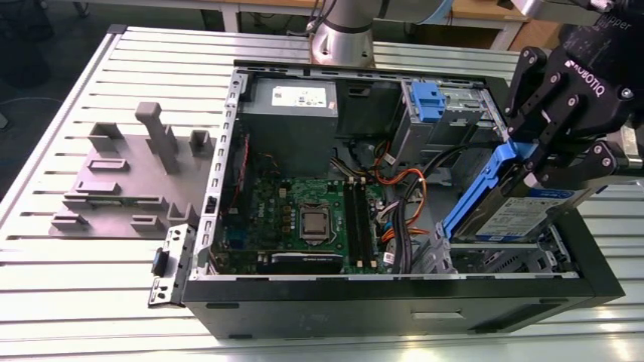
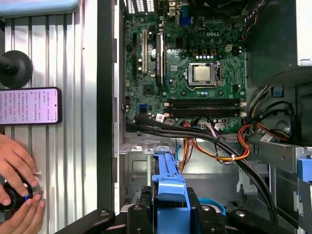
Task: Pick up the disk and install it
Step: 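Insert the disk into the insertion slot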
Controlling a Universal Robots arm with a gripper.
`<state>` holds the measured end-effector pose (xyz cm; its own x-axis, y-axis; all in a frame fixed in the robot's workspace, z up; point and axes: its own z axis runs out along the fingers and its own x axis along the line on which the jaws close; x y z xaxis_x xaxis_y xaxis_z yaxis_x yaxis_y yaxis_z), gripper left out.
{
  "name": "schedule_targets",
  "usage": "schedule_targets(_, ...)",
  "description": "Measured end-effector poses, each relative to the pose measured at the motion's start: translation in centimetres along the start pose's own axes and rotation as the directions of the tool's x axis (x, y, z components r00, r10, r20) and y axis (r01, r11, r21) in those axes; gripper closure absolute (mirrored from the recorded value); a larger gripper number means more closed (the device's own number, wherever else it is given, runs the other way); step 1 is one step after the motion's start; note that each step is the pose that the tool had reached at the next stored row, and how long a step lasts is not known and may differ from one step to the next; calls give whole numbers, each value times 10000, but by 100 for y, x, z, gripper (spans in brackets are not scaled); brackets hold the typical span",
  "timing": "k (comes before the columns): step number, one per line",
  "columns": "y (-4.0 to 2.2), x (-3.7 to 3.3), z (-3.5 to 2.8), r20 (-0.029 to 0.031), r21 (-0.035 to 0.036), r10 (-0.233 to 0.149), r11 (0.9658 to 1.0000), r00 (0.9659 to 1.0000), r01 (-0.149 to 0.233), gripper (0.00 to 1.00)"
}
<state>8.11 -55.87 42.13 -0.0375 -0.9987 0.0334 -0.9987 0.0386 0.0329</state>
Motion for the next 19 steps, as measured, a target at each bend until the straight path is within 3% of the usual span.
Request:
schedule_targets(8, 0, -1, 21, 4, 17, 0, 10000, 10000, 0, 64)
schedule_targets(19, 7, -4, 144, 10, 243, 7, 9997, 10000, -7, 64)
